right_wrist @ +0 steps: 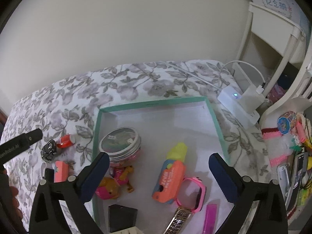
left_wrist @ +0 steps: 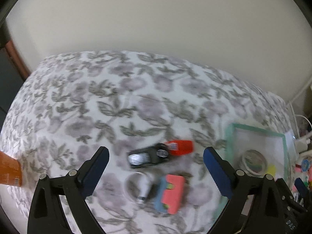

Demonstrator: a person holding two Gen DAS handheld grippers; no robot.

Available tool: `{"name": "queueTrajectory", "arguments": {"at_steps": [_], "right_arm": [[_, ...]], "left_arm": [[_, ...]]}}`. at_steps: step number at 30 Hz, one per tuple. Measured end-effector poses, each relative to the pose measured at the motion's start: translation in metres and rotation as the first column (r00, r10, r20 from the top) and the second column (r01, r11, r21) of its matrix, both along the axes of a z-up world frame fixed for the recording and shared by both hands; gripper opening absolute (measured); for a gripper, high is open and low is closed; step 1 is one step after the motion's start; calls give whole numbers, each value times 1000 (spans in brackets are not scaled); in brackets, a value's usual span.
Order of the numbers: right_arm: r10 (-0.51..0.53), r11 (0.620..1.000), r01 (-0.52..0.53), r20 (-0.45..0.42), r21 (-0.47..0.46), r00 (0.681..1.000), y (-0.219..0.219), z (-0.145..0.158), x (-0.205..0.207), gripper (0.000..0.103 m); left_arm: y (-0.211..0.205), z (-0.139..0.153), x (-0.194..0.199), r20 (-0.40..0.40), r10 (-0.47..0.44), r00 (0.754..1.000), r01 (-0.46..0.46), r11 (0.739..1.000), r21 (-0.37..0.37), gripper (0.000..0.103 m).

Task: Organize rigid objects
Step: 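Move both tools back over the remaining objects beside the tray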

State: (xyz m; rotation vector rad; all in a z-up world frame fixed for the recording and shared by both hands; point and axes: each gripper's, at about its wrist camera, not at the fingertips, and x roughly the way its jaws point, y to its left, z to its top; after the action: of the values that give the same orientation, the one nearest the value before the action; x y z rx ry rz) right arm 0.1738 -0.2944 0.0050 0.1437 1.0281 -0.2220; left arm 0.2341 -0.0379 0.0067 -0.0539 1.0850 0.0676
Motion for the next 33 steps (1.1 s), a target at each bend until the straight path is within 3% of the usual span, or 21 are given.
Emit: {"name": "queueTrajectory", "arguments": {"at_steps": [7, 12, 16, 25, 33], "right_arm": [[84, 996, -84, 15, -2, 996, 38, 8, 6, 103], [140, 988, -142, 50, 52, 989, 73, 18, 11, 103], [196, 978, -199, 53, 60, 979, 106, 22, 17, 103], [235, 967, -235, 19, 96, 972, 149, 10, 34, 103], [277, 958, -271, -52, 99, 960, 168, -30, 34, 103]], "left_arm": [[48, 18, -3, 50, 83, 995, -82, 996, -18, 103], [77, 32, -7, 96, 129, 987, -129, 992, -9, 103], [98, 35, -11, 96, 171, 981, -171, 985, -9, 103], [111, 11, -8, 14, 206, 978, -206, 978, -24, 103], [97, -25, -2, -83, 171, 982, -173, 984, -28, 103]]}}
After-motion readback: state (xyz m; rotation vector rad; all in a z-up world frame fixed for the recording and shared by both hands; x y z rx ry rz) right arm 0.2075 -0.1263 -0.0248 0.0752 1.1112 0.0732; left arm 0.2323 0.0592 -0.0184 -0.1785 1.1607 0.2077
